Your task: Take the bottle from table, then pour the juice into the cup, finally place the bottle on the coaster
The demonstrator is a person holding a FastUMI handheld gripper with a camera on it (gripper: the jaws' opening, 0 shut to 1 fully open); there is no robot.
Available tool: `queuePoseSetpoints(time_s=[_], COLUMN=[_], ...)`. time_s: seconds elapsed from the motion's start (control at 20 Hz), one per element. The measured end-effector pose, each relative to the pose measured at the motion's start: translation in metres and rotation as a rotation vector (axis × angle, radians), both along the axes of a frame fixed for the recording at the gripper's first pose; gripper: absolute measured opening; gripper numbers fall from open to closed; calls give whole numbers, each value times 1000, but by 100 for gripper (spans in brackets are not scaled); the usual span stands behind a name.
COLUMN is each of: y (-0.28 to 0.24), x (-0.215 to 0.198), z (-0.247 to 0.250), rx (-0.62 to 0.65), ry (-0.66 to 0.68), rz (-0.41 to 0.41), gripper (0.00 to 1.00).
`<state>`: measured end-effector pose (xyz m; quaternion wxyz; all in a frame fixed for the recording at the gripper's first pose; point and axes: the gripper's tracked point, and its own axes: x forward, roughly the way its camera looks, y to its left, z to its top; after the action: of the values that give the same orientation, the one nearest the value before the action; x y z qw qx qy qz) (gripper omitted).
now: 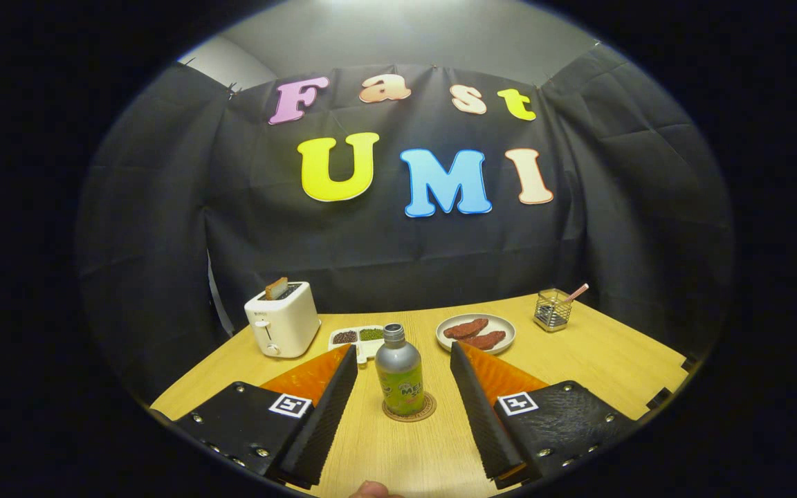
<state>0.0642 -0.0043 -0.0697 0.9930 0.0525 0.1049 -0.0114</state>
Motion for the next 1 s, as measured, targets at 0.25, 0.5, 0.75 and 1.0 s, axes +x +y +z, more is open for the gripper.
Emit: queuePoseSetpoints(time_s=[0.25, 0.5, 0.75, 1.0], y=[7, 1, -2, 2], x=[-27, -39, -48, -45], z=[34, 54, 66, 73], rx=[-55, -44, -58, -48], ry=[-76, -133, -137, -152], rz=[87, 85, 60, 61], gripper=[83, 83, 83, 83])
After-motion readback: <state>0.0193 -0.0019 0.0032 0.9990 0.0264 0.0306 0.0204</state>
